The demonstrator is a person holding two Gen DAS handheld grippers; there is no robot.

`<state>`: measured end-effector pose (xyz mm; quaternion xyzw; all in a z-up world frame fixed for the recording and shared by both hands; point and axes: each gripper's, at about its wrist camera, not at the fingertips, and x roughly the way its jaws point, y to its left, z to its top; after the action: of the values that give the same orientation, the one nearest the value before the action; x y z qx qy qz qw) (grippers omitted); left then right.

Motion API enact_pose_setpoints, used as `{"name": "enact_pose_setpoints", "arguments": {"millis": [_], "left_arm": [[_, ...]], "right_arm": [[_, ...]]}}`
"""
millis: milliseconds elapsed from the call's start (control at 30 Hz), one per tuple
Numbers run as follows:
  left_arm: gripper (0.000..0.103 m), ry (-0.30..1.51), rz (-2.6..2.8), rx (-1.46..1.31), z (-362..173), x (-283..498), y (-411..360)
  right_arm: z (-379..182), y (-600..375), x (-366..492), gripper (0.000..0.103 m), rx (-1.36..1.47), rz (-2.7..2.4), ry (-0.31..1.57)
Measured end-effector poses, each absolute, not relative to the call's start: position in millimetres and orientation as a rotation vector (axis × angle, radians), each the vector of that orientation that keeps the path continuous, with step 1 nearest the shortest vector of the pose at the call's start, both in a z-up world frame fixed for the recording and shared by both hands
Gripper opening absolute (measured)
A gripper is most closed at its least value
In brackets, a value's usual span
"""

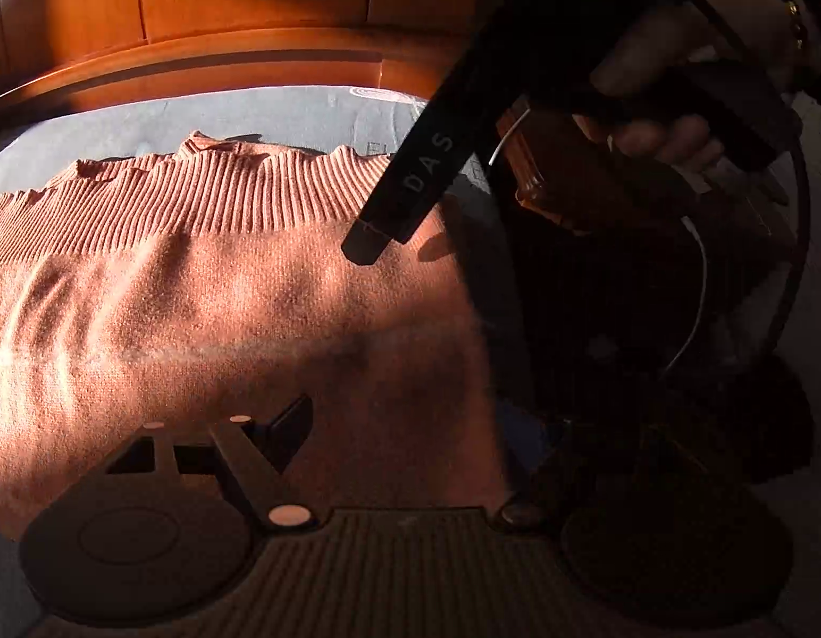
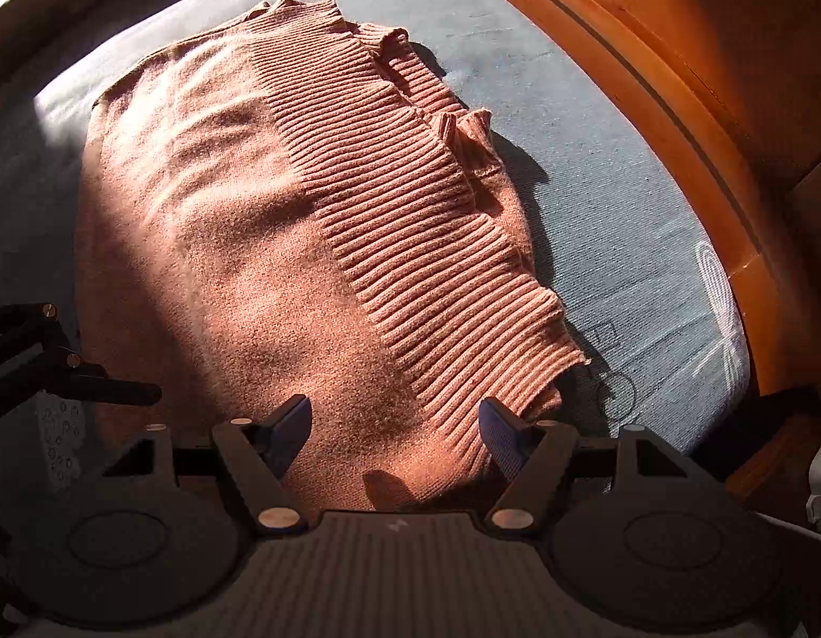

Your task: Fold clothes

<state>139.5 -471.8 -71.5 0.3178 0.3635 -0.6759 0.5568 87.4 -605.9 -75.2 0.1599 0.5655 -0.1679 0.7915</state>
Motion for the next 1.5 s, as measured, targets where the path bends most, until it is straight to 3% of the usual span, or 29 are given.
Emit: {"name": "enact_pose_setpoints", "arguments": {"millis": [333, 467, 733, 833, 967, 1233, 1500], "left_arm": [[0.077, 0.944, -1.679, 0.664, -73, 108, -452], [0.078, 1.061, -1.582, 0.658, -89, 89, -461], [0.079, 1.073, -1.379, 0.605, -79, 80, -461], [0.079, 1.161, -1.320, 0.607, -90, 82, -461], [0.085, 1.138, -1.334, 0.645, -95, 75, -463], [0.086, 1.103, -1.087, 0.498, -71, 123, -453], [0.086, 1.118, -0.839, 0.439, -93, 178, -457]], "right_arm": [[-84, -610, 97, 0.074, 0.318, -0.258, 1.226], [-86, -608, 92, 0.074, 0.282, -0.153, 1.243], [-77, -609, 76, 0.074, 0.271, 0.016, 1.225], [-77, -602, 71, 0.074, 0.281, 0.087, 1.221], [-94, -592, 67, 0.074, 0.284, 0.089, 1.259], [-78, -599, 74, 0.074, 0.296, 0.063, 1.236], [-85, -601, 98, 0.080, 0.284, -0.011, 1.246]]}}
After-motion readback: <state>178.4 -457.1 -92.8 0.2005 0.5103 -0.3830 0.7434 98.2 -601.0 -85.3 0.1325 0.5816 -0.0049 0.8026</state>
